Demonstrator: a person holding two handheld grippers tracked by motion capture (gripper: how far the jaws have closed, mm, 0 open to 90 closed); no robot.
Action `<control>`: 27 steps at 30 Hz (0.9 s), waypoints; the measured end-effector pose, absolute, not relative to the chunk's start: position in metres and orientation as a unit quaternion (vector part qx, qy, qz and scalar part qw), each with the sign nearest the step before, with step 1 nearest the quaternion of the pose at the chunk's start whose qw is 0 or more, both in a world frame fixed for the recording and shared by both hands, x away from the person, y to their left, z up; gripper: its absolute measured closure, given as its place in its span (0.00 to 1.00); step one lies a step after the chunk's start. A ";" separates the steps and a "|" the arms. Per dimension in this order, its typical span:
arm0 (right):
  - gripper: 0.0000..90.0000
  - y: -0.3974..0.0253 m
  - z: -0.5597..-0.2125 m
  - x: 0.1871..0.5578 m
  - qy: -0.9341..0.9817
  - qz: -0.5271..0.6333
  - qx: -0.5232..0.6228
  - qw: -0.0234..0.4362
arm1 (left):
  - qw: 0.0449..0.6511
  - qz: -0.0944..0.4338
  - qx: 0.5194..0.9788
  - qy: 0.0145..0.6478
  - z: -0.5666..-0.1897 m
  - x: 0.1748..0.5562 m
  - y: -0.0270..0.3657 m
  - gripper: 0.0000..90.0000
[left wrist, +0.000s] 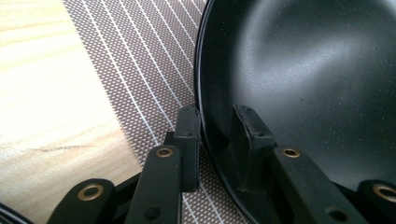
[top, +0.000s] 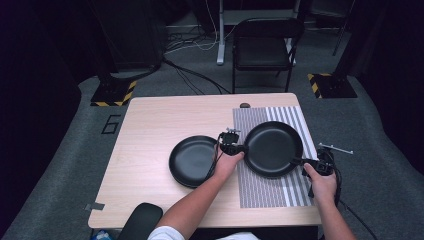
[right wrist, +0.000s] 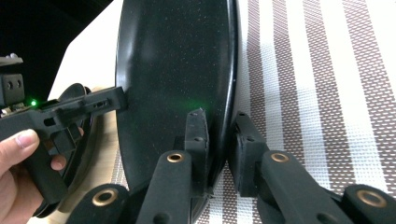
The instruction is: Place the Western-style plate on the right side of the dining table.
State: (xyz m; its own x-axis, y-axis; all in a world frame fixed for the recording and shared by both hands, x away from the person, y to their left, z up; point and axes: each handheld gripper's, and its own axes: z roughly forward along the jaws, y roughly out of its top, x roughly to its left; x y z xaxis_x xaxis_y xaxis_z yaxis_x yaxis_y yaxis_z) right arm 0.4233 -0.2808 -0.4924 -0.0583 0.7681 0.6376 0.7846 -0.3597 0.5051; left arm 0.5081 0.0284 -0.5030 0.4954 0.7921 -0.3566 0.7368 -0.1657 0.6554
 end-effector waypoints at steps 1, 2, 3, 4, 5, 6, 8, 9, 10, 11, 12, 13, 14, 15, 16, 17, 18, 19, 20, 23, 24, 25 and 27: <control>0.88 -0.281 -0.492 0.424 -0.562 -0.458 -0.688 0.012 | 0.407 0.035 0.761 0.504 -0.503 0.508 0.027 0.81; 0.88 -0.282 -0.493 0.424 -0.562 -0.458 -0.689 0.012 | 0.408 0.034 0.761 0.503 -0.503 0.508 0.027 0.81; 0.88 -0.283 -0.493 0.424 -0.561 -0.459 -0.689 0.013 | 0.410 0.034 0.760 0.503 -0.503 0.508 0.027 0.81; 0.88 -0.283 -0.494 0.425 -0.560 -0.459 -0.689 0.011 | 0.408 0.034 0.762 0.501 -0.503 0.509 0.027 0.81; 0.88 -0.283 -0.493 0.425 -0.559 -0.460 -0.690 0.014 | 0.407 0.036 0.763 0.501 -0.503 0.509 0.026 0.81; 0.88 -0.284 -0.494 0.425 -0.558 -0.461 -0.690 0.013 | 0.408 0.035 0.762 0.502 -0.503 0.509 0.026 0.81; 0.88 -0.285 -0.494 0.425 -0.557 -0.462 -0.690 0.012 | 0.407 0.033 0.764 0.500 -0.503 0.509 0.025 0.81; 0.88 -0.285 -0.494 0.425 -0.555 -0.461 -0.692 0.012 | 0.407 0.034 0.764 0.500 -0.503 0.509 0.025 0.81; 0.88 -0.286 -0.494 0.425 -0.555 -0.461 -0.693 0.013 | 0.405 0.034 0.765 0.499 -0.503 0.509 0.025 0.81; 0.88 -0.286 -0.494 0.426 -0.556 -0.461 -0.691 0.012 | 0.403 0.034 0.765 0.500 -0.503 0.509 0.024 0.80; 0.88 -0.286 -0.495 0.426 -0.557 -0.459 -0.692 0.012 | 0.402 0.033 0.767 0.500 -0.504 0.509 0.024 0.80; 0.88 -0.286 -0.495 0.425 -0.557 -0.458 -0.692 0.013 | 0.402 0.032 0.766 0.501 -0.505 0.509 0.024 0.80; 0.88 -0.286 -0.495 0.426 -0.559 -0.457 -0.691 0.011 | 0.400 0.032 0.767 0.501 -0.505 0.509 0.024 0.80; 0.88 -0.286 -0.495 0.426 -0.558 -0.457 -0.693 0.012 | 0.400 0.032 0.767 0.501 -0.505 0.509 0.024 0.80; 0.88 -0.286 -0.496 0.426 -0.557 -0.456 -0.694 0.012 | 0.400 0.031 0.767 0.501 -0.505 0.509 0.024 0.80; 0.88 -0.286 -0.496 0.427 -0.558 -0.456 -0.694 0.012 | 0.400 0.032 0.767 0.501 -0.505 0.509 0.023 0.80; 0.88 -0.287 -0.497 0.427 -0.558 -0.455 -0.694 0.013 | 0.400 0.033 0.767 0.501 -0.505 0.509 0.023 0.80; 0.87 -0.287 -0.497 0.427 -0.558 -0.454 -0.695 0.013 | 0.400 0.033 0.767 0.501 -0.505 0.509 0.023 0.80; 0.87 -0.287 -0.497 0.427 -0.556 -0.453 -0.697 0.015 | 0.400 0.032 0.767 0.501 -0.505 0.509 0.023 0.80; 0.87 -0.288 -0.498 0.429 -0.556 -0.454 -0.696 0.014 | 0.400 0.030 0.764 0.504 -0.506 0.510 0.023 0.80; 0.86 -0.287 -0.498 0.429 -0.556 -0.453 -0.697 0.014 | 0.400 0.033 0.765 0.503 -0.506 0.510 0.022 0.80; 0.86 -0.287 -0.499 0.429 -0.556 -0.452 -0.697 0.012 | 0.399 0.033 0.765 0.504 -0.506 0.510 0.022 0.79; 0.86 -0.288 -0.499 0.430 -0.557 -0.452 -0.697 0.013 | 0.395 0.037 0.768 0.503 -0.506 0.510 0.022 0.79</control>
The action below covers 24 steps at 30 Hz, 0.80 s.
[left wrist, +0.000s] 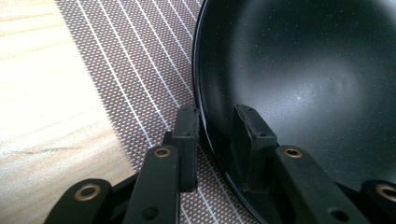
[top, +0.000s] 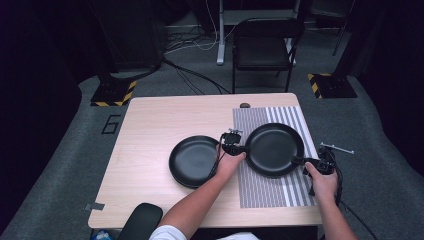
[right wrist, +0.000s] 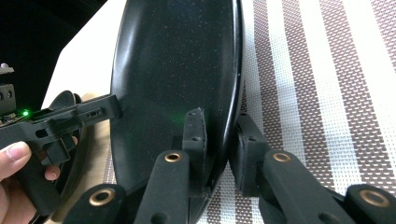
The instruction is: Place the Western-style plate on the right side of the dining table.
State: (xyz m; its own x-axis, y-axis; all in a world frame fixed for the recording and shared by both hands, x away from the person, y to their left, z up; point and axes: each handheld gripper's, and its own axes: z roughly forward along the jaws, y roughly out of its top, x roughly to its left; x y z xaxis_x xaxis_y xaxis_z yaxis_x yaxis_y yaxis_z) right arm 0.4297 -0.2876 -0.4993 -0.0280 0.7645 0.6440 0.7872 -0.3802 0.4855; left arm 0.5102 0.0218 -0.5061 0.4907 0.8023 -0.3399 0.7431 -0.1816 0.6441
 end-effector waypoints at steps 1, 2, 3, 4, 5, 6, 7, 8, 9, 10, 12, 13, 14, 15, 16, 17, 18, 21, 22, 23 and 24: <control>0.85 -0.287 -0.499 0.430 -0.555 -0.452 -0.698 0.014 | 0.396 0.052 0.771 0.496 -0.505 0.509 0.022 0.79; 0.84 -0.287 -0.499 0.430 -0.555 -0.449 -0.700 0.014 | 0.406 0.069 0.773 0.482 -0.500 0.508 0.022 0.84; 0.81 -0.287 -0.500 0.431 -0.561 -0.440 -0.701 0.009 | 0.426 0.056 0.768 0.475 -0.496 0.506 0.020 0.86; 0.80 -0.287 -0.501 0.432 -0.559 -0.437 -0.704 0.013 | 0.445 0.025 0.759 0.474 -0.493 0.505 0.017 0.90; 0.81 -0.288 -0.504 0.432 -0.555 -0.442 -0.704 0.019 | 0.441 0.023 0.764 0.470 -0.491 0.504 0.013 0.89; 0.82 -0.290 -0.507 0.433 -0.552 -0.445 -0.704 0.023 | 0.432 0.046 0.774 0.460 -0.489 0.501 0.008 0.87; 0.82 -0.291 -0.508 0.433 -0.541 -0.448 -0.711 0.036 | 0.429 0.068 0.780 0.451 -0.488 0.498 0.003 0.86; 0.81 -0.292 -0.510 0.434 -0.543 -0.449 -0.708 0.031 | 0.422 0.080 0.786 0.445 -0.489 0.496 0.001 0.85; 0.81 -0.293 -0.511 0.434 -0.542 -0.448 -0.710 0.033 | 0.417 0.077 0.787 0.448 -0.491 0.497 0.001 0.84; 0.81 -0.293 -0.512 0.434 -0.541 -0.448 -0.711 0.035 | 0.412 0.074 0.785 0.456 -0.494 0.498 0.003 0.84; 0.81 -0.293 -0.513 0.434 -0.537 -0.448 -0.714 0.040 | 0.412 0.064 0.780 0.466 -0.498 0.501 0.009 0.83; 0.81 -0.294 -0.514 0.435 -0.539 -0.448 -0.712 0.038 | 0.424 0.055 0.770 0.473 -0.499 0.502 0.012 0.83; 0.81 -0.294 -0.514 0.435 -0.539 -0.447 -0.713 0.036 | 0.425 0.057 0.771 0.471 -0.498 0.502 0.014 0.83; 0.81 -0.294 -0.515 0.435 -0.538 -0.446 -0.714 0.037 | 0.424 0.065 0.770 0.471 -0.497 0.501 0.015 0.82; 0.81 -0.294 -0.515 0.436 -0.537 -0.444 -0.716 0.036 | 0.427 0.067 0.769 0.472 -0.496 0.502 0.015 0.79; 0.80 -0.295 -0.516 0.436 -0.537 -0.443 -0.717 0.038 | 0.428 0.067 0.767 0.473 -0.496 0.502 0.016 0.78; 0.80 -0.295 -0.517 0.435 -0.536 -0.441 -0.719 0.039 | 0.428 0.070 0.766 0.474 -0.496 0.503 0.017 0.78; 0.80 -0.294 -0.517 0.435 -0.534 -0.438 -0.722 0.038 | 0.419 0.070 0.768 0.479 -0.498 0.505 0.021 0.76; 0.80 -0.294 -0.517 0.435 -0.535 -0.437 -0.722 0.035 | 0.416 0.070 0.769 0.481 -0.499 0.506 0.022 0.75; 0.80 -0.294 -0.517 0.435 -0.538 -0.436 -0.721 0.031 | 0.414 0.069 0.770 0.480 -0.499 0.506 0.023 0.75; 0.80 -0.294 -0.517 0.435 -0.539 -0.437 -0.719 0.030 | 0.415 0.066 0.768 0.483 -0.500 0.506 0.023 0.74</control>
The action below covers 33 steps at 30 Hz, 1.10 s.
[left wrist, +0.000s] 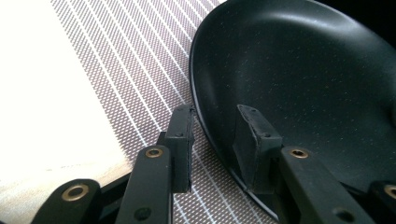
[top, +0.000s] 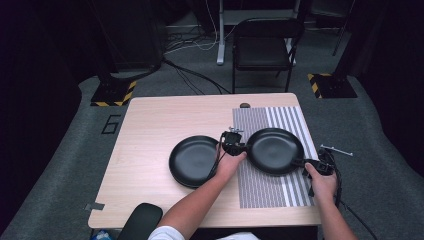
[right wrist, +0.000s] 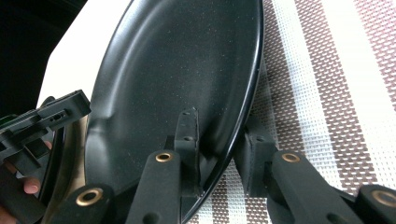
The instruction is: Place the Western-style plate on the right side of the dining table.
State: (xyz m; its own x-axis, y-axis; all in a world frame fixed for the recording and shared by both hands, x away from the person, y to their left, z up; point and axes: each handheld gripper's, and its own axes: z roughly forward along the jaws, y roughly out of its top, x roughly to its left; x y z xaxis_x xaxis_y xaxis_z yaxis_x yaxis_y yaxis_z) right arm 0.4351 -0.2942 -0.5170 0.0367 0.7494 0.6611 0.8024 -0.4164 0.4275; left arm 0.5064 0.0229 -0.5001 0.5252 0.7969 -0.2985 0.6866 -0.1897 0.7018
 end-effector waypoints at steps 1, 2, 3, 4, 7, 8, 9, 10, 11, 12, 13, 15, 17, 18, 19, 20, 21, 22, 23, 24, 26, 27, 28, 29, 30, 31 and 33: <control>0.80 -0.294 -0.517 0.435 -0.540 -0.436 -0.720 0.029 | 0.416 0.064 0.767 0.484 -0.501 0.507 0.023 0.74; 0.79 -0.293 -0.517 0.435 -0.541 -0.432 -0.721 0.026 | 0.416 0.064 0.767 0.485 -0.501 0.507 0.023 0.73; 0.79 -0.293 -0.516 0.435 -0.540 -0.431 -0.722 0.026 | 0.414 0.067 0.768 0.483 -0.501 0.507 0.023 0.72; 0.78 -0.292 -0.516 0.435 -0.543 -0.426 -0.723 0.020 | 0.416 0.067 0.767 0.484 -0.501 0.507 0.023 0.71; 0.78 -0.293 -0.517 0.435 -0.549 -0.419 -0.723 0.014 | 0.419 0.064 0.764 0.486 -0.500 0.506 0.022 0.69; 0.78 -0.293 -0.517 0.436 -0.550 -0.417 -0.724 0.013 | 0.418 0.067 0.766 0.485 -0.500 0.506 0.022 0.68; 0.78 -0.293 -0.517 0.436 -0.550 -0.416 -0.724 0.013 | 0.418 0.066 0.766 0.484 -0.500 0.506 0.022 0.68; 0.78 -0.293 -0.516 0.435 -0.547 -0.412 -0.728 0.015 | 0.416 0.064 0.767 0.485 -0.501 0.507 0.022 0.68; 0.78 -0.293 -0.515 0.435 -0.557 -0.412 -0.721 0.004 | 0.416 0.062 0.766 0.486 -0.501 0.507 0.022 0.68; 0.78 -0.293 -0.515 0.435 -0.556 -0.412 -0.722 0.001 | 0.415 0.061 0.767 0.486 -0.502 0.507 0.022 0.68; 0.78 -0.293 -0.514 0.435 -0.559 -0.409 -0.722 -0.002 | 0.414 0.058 0.767 0.488 -0.502 0.507 0.022 0.68; 0.78 -0.293 -0.513 0.435 -0.561 -0.406 -0.721 -0.004 | 0.413 0.054 0.767 0.488 -0.503 0.507 0.021 0.67; 0.78 -0.293 -0.513 0.435 -0.564 -0.401 -0.722 -0.008 | 0.416 0.052 0.766 0.487 -0.504 0.507 0.021 0.66; 0.78 -0.293 -0.513 0.435 -0.567 -0.398 -0.721 -0.013 | 0.416 0.051 0.766 0.487 -0.504 0.507 0.020 0.66; 0.79 -0.294 -0.512 0.434 -0.572 -0.396 -0.718 -0.018 | 0.416 0.051 0.767 0.486 -0.504 0.507 0.020 0.66; 0.78 -0.294 -0.511 0.434 -0.576 -0.394 -0.715 -0.026 | 0.416 0.051 0.768 0.485 -0.504 0.507 0.019 0.65; 0.78 -0.294 -0.510 0.434 -0.579 -0.392 -0.714 -0.030 | 0.416 0.048 0.767 0.486 -0.504 0.507 0.019 0.66; 0.78 -0.294 -0.509 0.433 -0.585 -0.390 -0.710 -0.042 | 0.415 0.047 0.769 0.485 -0.504 0.507 0.019 0.66; 0.78 -0.294 -0.507 0.432 -0.587 -0.386 -0.709 -0.055 | 0.413 0.044 0.768 0.487 -0.504 0.507 0.019 0.66; 0.78 -0.295 -0.506 0.432 -0.588 -0.389 -0.706 -0.065 | 0.412 0.044 0.768 0.489 -0.504 0.507 0.019 0.65; 0.76 -0.296 -0.505 0.431 -0.584 -0.390 -0.709 -0.065 | 0.411 0.044 0.769 0.488 -0.504 0.507 0.020 0.64; 0.75 -0.297 -0.505 0.431 -0.584 -0.390 -0.708 -0.066 | 0.412 0.045 0.768 0.488 -0.504 0.507 0.021 0.64; 0.74 -0.298 -0.505 0.430 -0.583 -0.390 -0.710 -0.064 | 0.413 0.046 0.768 0.488 -0.503 0.507 0.021 0.63; 0.73 -0.299 -0.506 0.430 -0.582 -0.389 -0.711 -0.066 | 0.414 0.047 0.768 0.487 -0.502 0.507 0.021 0.63; 0.73 -0.300 -0.505 0.430 -0.582 -0.389 -0.711 -0.065 | 0.416 0.051 0.768 0.484 -0.501 0.507 0.022 0.63; 0.73 -0.301 -0.505 0.429 -0.580 -0.392 -0.712 -0.063 | 0.417 0.051 0.767 0.485 -0.501 0.507 0.023 0.62; 0.72 -0.302 -0.503 0.428 -0.578 -0.393 -0.712 -0.067 | 0.420 0.051 0.764 0.487 -0.499 0.507 0.025 0.62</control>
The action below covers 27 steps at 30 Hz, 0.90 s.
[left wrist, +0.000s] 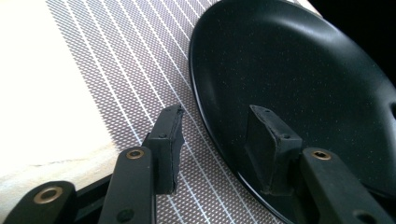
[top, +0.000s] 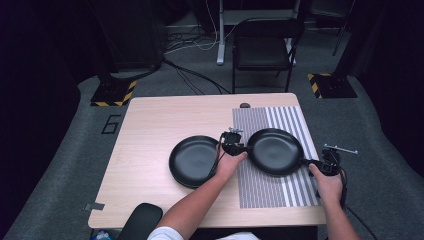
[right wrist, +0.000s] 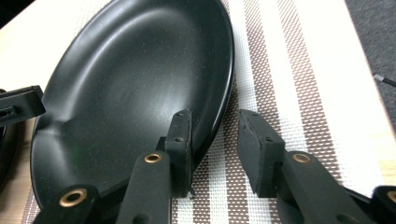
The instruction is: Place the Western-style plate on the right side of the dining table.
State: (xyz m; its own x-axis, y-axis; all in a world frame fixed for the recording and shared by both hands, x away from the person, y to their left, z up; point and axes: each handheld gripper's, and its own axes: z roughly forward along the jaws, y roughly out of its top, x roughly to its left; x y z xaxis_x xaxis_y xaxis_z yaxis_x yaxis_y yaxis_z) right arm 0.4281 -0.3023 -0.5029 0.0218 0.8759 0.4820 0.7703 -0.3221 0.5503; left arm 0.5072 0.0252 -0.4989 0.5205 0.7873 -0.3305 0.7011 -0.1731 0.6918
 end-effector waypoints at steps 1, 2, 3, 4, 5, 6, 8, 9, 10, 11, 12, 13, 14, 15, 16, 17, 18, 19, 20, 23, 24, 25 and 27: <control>0.71 -0.303 -0.502 0.428 0.581 0.395 0.708 0.071 | 0.421 0.052 0.764 0.487 -0.498 0.507 0.027 0.61; 0.69 -0.303 -0.502 0.427 0.583 0.396 0.706 0.073 | 0.423 0.051 0.762 0.487 -0.497 0.507 0.029 0.61; 0.66 -0.304 -0.501 0.426 0.584 0.399 0.703 0.077 | 0.423 0.051 0.762 0.487 -0.497 0.508 0.030 0.61; 0.65 -0.304 -0.501 0.425 0.585 0.400 0.700 0.087 | 0.425 0.051 0.761 0.488 -0.496 0.507 0.032 0.60; 0.65 -0.304 -0.501 0.425 0.588 0.399 0.697 0.097 | 0.426 0.051 0.760 0.488 -0.495 0.507 0.034 0.60; 0.65 -0.303 -0.500 0.424 0.590 0.394 0.697 0.103 | 0.431 0.052 0.758 0.487 -0.493 0.507 0.036 0.60; 0.65 -0.302 -0.498 0.422 0.597 0.388 0.692 0.115 | 0.434 0.056 0.756 0.487 -0.490 0.507 0.040 0.60; 0.65 -0.301 -0.497 0.422 0.596 0.387 0.694 0.116 | 0.438 0.053 0.753 0.488 -0.489 0.507 0.043 0.60; 0.65 -0.300 -0.496 0.422 0.599 0.386 0.691 0.123 | 0.439 0.050 0.753 0.488 -0.488 0.507 0.045 0.61; 0.65 -0.300 -0.495 0.421 0.602 0.385 0.688 0.127 | 0.440 0.051 0.753 0.487 -0.486 0.507 0.048 0.61; 0.64 -0.298 -0.493 0.421 0.605 0.383 0.686 0.131 | 0.442 0.054 0.751 0.487 -0.485 0.507 0.050 0.61; 0.64 -0.297 -0.492 0.421 0.607 0.382 0.683 0.136 | 0.446 0.055 0.748 0.488 -0.483 0.507 0.052 0.61; 0.64 -0.296 -0.491 0.420 0.610 0.383 0.679 0.140 | 0.447 0.056 0.747 0.488 -0.482 0.508 0.054 0.60; 0.64 -0.295 -0.490 0.420 0.612 0.383 0.678 0.139 | 0.449 0.058 0.745 0.489 -0.481 0.507 0.056 0.60; 0.64 -0.295 -0.489 0.419 0.614 0.383 0.675 0.140 | 0.451 0.060 0.745 0.488 -0.480 0.507 0.059 0.60; 0.65 -0.295 -0.487 0.419 0.612 0.383 0.677 0.144 | 0.453 0.063 0.741 0.491 -0.479 0.507 0.061 0.60; 0.65 -0.294 -0.486 0.419 0.610 0.384 0.676 0.151 | 0.455 0.065 0.739 0.492 -0.477 0.507 0.063 0.60; 0.65 -0.294 -0.485 0.420 0.611 0.386 0.675 0.153 | 0.457 0.068 0.737 0.493 -0.476 0.507 0.065 0.60; 0.65 -0.292 -0.484 0.420 0.615 0.384 0.672 0.152 | 0.457 0.068 0.737 0.494 -0.475 0.507 0.067 0.60; 0.65 -0.287 -0.480 0.421 0.623 0.384 0.665 0.151 | 0.459 0.074 0.735 0.493 -0.471 0.505 0.075 0.60; 0.65 -0.285 -0.477 0.423 0.627 0.383 0.661 0.151 | 0.460 0.077 0.733 0.495 -0.471 0.505 0.077 0.60; 0.65 -0.283 -0.476 0.423 0.631 0.382 0.658 0.153 | 0.460 0.079 0.733 0.495 -0.470 0.505 0.080 0.60; 0.65 -0.279 -0.470 0.426 0.639 0.382 0.650 0.152 | 0.458 0.087 0.730 0.499 -0.469 0.504 0.088 0.60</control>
State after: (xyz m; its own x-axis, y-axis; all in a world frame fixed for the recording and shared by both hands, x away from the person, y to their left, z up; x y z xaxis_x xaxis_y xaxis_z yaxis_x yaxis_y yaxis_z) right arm 0.4257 -0.2789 -0.4703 -0.1090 0.9471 0.3019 0.7154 -0.1362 0.6854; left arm 0.5037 0.0882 -0.4690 0.4866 0.8084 -0.3313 0.6497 -0.0813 0.7558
